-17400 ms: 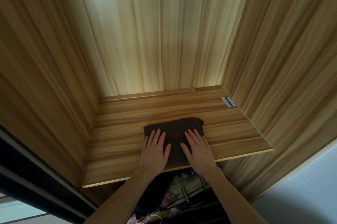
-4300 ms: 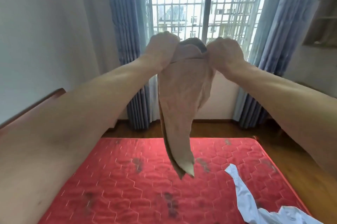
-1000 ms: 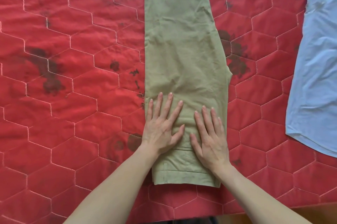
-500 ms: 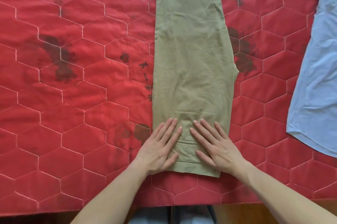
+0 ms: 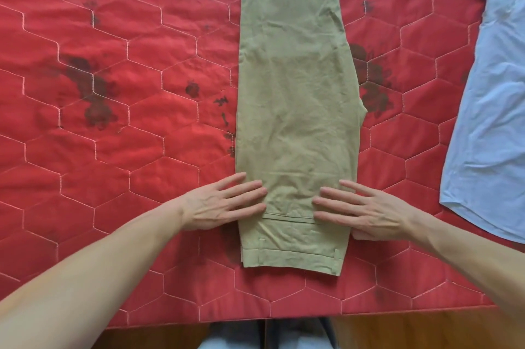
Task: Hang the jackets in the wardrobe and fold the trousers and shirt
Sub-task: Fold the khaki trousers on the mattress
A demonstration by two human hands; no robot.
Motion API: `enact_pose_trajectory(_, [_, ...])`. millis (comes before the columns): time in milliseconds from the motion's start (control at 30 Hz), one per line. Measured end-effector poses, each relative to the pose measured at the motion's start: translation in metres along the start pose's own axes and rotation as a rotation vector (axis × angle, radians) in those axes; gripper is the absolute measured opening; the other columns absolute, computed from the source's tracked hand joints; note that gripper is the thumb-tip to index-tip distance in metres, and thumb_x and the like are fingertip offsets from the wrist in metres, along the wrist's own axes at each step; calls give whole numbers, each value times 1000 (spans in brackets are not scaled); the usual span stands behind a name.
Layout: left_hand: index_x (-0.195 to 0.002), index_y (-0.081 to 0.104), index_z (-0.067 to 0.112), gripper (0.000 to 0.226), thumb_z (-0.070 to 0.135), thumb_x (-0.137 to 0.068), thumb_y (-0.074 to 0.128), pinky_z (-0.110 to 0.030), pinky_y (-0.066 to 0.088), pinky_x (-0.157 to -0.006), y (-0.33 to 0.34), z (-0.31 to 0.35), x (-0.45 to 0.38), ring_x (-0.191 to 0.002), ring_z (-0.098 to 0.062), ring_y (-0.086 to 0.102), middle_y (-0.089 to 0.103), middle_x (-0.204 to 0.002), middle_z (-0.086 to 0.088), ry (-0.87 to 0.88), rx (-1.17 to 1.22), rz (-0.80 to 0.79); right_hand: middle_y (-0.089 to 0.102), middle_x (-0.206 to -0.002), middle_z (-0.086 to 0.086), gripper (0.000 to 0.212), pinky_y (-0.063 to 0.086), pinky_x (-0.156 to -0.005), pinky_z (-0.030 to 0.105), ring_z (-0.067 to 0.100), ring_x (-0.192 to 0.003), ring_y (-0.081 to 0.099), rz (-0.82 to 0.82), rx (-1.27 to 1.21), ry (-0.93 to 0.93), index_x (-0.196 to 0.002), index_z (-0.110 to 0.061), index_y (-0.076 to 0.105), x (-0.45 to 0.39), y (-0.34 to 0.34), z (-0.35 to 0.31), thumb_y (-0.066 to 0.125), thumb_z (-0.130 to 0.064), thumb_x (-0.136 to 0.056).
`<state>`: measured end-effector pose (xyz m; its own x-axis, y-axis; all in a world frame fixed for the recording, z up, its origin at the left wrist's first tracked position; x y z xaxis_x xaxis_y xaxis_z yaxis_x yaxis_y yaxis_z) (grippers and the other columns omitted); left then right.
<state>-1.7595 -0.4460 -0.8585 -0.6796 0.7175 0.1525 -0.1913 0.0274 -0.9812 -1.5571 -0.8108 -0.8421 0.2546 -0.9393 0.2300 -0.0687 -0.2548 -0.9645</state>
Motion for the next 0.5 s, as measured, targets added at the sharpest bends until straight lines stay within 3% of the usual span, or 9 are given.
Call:
enact_pose_trajectory(67, [-166, 19, 14, 79, 6, -94, 49, -68, 20, -123, 0, 7, -13, -158, -40, 16, 16, -171, -21, -16, -22, 5, 28, -171, 4, 71, 26, -122, 49, 28, -157, 28, 52, -1, 4, -164, -23, 31, -9, 2, -4, 52, -40, -99])
enact_pose_trajectory(167, [-166, 21, 15, 82, 4, -90, 52, -71, 22, -120, -4, 13, -24, -157, -42, 16, 19, -171, -21, -63, -11, 4, 35, -168, 3, 58, 30, -121, 49, 29, -154, 34, 125, -28, 42, -161, -25, 39, -18, 0, -8, 41, -22, -103])
enact_pose_trajectory(267, [-166, 22, 14, 85, 31, -92, 60, -65, 17, -125, -7, 7, -22, -159, -39, 13, 19, -171, -18, -120, 54, 5, 42, -164, 2, 51, 40, -120, 50, 28, -152, 38, 153, -110, 98, -156, -25, 50, -23, -7, -12, 51, -21, -105])
enact_pose_trajectory(367, [-167, 12, 13, 97, 55, -92, 56, -55, 8, -129, -7, 4, -18, -161, -33, 3, 10, -174, -13, -171, 174, -19, 51, -158, 2, 43, 36, -123, 48, 22, -152, 40, 221, -313, 201, -148, -16, 59, -24, -16, -16, 56, -24, -106])
enact_pose_trajectory(433, [-167, 14, 12, 97, 56, -93, 59, -51, 9, -130, -10, 5, -19, -162, -29, 4, 12, -174, -9, -213, 237, 0, 57, -153, -1, 42, 34, -124, 43, 15, -148, 45, 301, -516, 328, -144, -11, 61, -23, -21, -18, 64, -15, -103])
enact_pose_trajectory(500, [-164, 24, 8, 87, 43, -95, 65, -51, 19, -129, -16, 6, -23, -161, -28, 14, 23, -172, -8, -255, 293, 58, 63, -145, -6, 47, 40, -120, 42, 10, -140, 55, 374, -690, 496, -139, -10, 64, -26, -23, -20, 69, 1, -94])
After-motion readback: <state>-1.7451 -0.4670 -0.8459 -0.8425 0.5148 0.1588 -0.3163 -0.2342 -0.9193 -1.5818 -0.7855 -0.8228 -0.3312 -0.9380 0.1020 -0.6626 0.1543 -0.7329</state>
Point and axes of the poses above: each hand's wrist, its own x-axis away from the middle knuckle, its own y-axis out of the palm, z = x × y, the point moved 1 cm from there along -x, towards the middle knuckle
